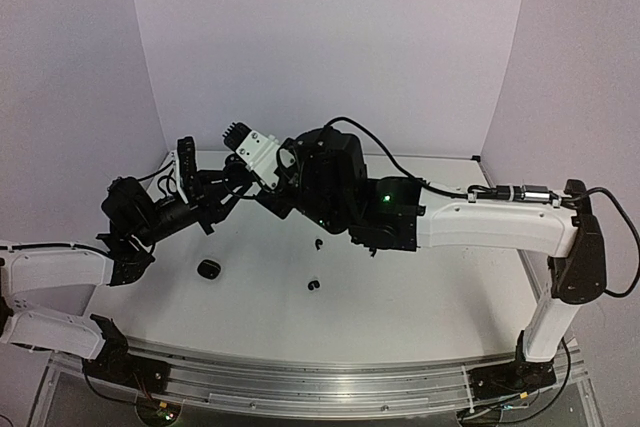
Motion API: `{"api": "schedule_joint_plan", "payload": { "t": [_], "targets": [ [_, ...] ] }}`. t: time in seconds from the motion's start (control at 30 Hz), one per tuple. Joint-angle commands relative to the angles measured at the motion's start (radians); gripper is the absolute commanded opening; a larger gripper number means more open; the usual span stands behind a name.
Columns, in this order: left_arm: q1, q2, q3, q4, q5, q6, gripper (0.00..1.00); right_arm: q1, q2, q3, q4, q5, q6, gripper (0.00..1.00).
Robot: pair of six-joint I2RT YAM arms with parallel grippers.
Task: Insert the wireless bluetooth earbuds into the charging case
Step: Insert the right earbud into the right side groove of the charging case.
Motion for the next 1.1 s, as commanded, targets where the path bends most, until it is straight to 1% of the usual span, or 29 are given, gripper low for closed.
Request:
{"api": "schedule_joint_plan", "payload": {
  "t": [0.0, 0.33, 0.5, 0.63, 0.8, 0.9, 1.0, 1.07],
  "targets": [
    [-0.002, -0.02, 0.061, 0.04, -0.028, -0.01, 0.0, 0.009, -0.013, -0.013, -0.006, -0.021, -0.008, 0.0],
    [0.0, -0.023, 0.072, 0.028, -0.067, -0.029, 0.0, 0.022, -0.029, -0.051, -0.01, -0.079, -0.041, 0.0],
    [0.001, -0.027, 0.071, 0.028, -0.061, -0.026, 0.0, 0.022, -0.044, -0.08, -0.01, -0.113, -0.043, 0.0],
    [0.0, -0.028, 0.064, 0.041, -0.037, 0.003, 0.0, 0.022, -0.036, -0.072, -0.01, -0.108, -0.052, 0.03],
    [0.0, -0.031, 0.057, 0.037, -0.004, 0.024, 0.0, 0.022, -0.025, -0.024, -0.008, -0.08, -0.054, 0.03],
    [0.0, -0.038, 0.053, 0.02, -0.011, 0.018, 0.0, 0.019, -0.056, -0.038, -0.008, -0.083, -0.031, 0.03],
    [0.001, -0.044, 0.052, 0.008, -0.014, 0.016, 0.0, 0.004, -0.123, -0.077, -0.008, -0.153, 0.025, 0.07],
    [0.0, -0.045, 0.052, -0.007, -0.013, 0.021, 0.0, -0.009, -0.175, -0.1, -0.008, -0.235, 0.063, 0.14]
  ]
}}
